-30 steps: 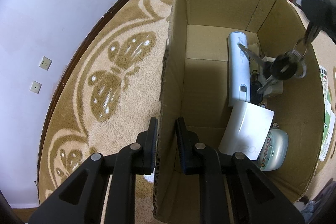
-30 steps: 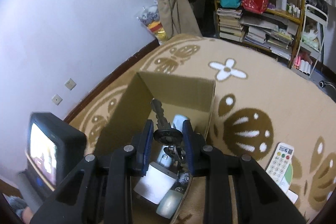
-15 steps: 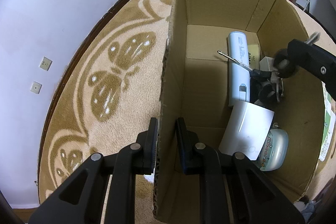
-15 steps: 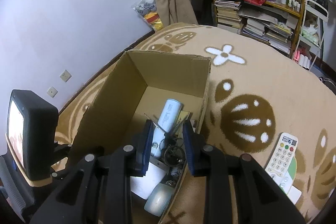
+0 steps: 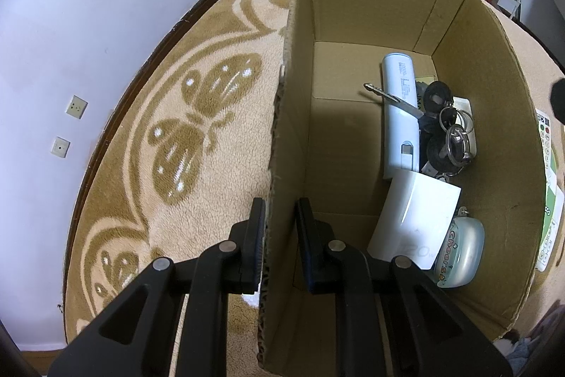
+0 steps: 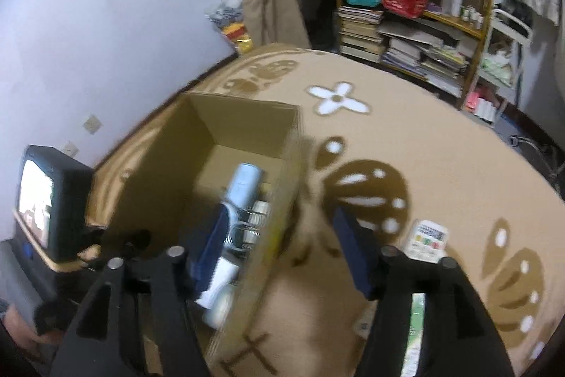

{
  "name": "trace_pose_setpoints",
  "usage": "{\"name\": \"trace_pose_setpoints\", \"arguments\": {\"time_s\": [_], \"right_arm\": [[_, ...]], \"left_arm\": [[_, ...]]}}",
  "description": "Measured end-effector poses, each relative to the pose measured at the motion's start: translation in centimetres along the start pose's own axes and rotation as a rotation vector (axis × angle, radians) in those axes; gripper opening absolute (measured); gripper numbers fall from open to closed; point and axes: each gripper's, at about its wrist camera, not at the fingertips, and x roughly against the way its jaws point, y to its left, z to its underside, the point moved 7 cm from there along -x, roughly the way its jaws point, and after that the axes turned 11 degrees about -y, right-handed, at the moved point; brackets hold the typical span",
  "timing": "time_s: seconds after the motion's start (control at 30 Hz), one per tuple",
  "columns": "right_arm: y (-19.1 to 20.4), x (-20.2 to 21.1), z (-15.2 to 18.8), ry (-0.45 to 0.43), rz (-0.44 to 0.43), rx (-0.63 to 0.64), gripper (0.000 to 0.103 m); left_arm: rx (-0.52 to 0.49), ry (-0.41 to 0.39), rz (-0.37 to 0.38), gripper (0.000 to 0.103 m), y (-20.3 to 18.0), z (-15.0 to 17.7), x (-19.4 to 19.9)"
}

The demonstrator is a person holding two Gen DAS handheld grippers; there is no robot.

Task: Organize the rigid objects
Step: 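Carry the keys into the box with the right tool and release, then grasp the white TV remote on the rug with the right tool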

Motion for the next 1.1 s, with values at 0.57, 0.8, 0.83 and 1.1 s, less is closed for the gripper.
{"name": "trace_pose_setpoints", "arguments": {"time_s": [0.57, 0.8, 0.83, 1.1], "right_arm": [[-10.6, -1.9, 5.9, 0.162, 0.200, -0.157, 0.092], [-12.2, -2.2, 7.5, 0.178, 0.210, -0.228, 0.092], [-12.2, -2.3, 7.7, 0.178, 0.212, -0.227, 0.087], [-11.8, -3.6, 9.3, 0.224, 0.222, -0.217, 0.070]], "left_arm": [[0.004, 0.002, 0.003, 0.018, -0.1, -0.1, 0.1], [0.004, 0.003, 0.004, 0.018, -0.1, -0.1, 0.1], [0.003, 0.002, 0.002, 0.018, 0.0, -0.1, 0.2], [0.000, 0.001, 0.001, 0.018, -0.2, 0.0, 0.1]]}}
